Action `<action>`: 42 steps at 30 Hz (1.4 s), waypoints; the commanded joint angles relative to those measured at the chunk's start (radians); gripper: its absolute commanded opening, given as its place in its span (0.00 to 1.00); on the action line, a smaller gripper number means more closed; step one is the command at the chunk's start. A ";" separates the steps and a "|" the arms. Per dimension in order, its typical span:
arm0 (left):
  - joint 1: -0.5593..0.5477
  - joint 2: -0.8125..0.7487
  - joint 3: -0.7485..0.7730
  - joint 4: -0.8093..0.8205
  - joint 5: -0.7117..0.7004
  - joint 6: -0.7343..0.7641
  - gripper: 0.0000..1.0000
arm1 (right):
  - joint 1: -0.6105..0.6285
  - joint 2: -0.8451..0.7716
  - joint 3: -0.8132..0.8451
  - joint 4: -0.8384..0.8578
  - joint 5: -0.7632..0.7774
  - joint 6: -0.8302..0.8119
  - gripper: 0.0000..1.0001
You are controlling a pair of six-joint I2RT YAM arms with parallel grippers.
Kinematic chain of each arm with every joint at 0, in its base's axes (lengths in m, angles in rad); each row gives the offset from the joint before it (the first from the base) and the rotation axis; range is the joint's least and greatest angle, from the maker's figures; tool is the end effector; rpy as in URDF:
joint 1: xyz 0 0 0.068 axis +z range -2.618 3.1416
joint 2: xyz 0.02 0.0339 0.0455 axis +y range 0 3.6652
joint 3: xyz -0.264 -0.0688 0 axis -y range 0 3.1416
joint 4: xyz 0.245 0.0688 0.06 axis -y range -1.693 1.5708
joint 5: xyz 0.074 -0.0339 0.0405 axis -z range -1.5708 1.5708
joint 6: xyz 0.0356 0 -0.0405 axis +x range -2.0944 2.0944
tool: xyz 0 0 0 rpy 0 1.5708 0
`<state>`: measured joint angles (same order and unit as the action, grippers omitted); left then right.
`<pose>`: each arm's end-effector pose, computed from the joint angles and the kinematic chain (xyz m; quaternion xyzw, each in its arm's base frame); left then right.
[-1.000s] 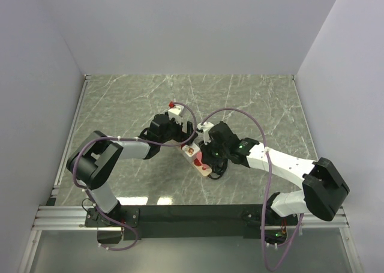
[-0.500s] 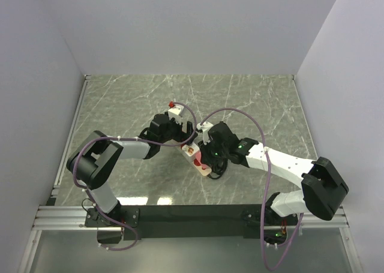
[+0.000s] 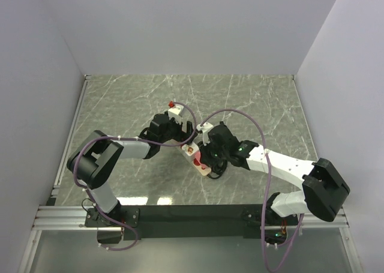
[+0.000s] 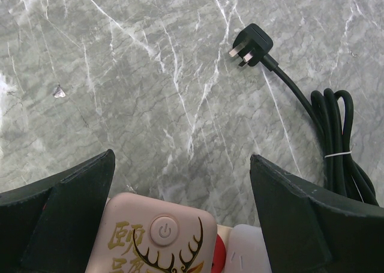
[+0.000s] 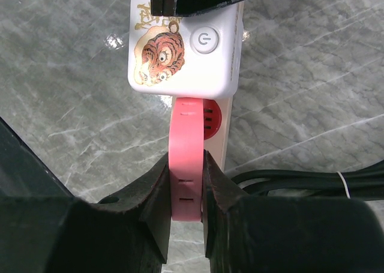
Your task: Insert the plug
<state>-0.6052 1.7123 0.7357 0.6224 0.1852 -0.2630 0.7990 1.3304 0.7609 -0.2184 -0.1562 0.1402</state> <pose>0.2811 -0.2024 0.1676 0.1912 0.7962 -0.3082 0.4843 0.1863 0.1994 0.2109 -0.3263 0.8624 0.2364 0.3066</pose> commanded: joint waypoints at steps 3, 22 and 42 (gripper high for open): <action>-0.019 0.017 0.031 0.013 0.056 -0.012 0.99 | 0.000 0.003 -0.029 0.292 0.152 -0.031 0.00; -0.001 0.010 0.116 -0.069 0.000 -0.016 0.99 | 0.011 -0.186 -0.067 0.131 0.155 -0.008 0.00; 0.142 -0.250 0.050 -0.092 -0.174 -0.107 1.00 | -0.138 -0.106 -0.092 0.511 0.202 0.151 0.00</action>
<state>-0.5190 1.5173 0.7742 0.5407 0.0586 -0.3218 0.6861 1.1656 0.6418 0.1520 0.0788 0.2493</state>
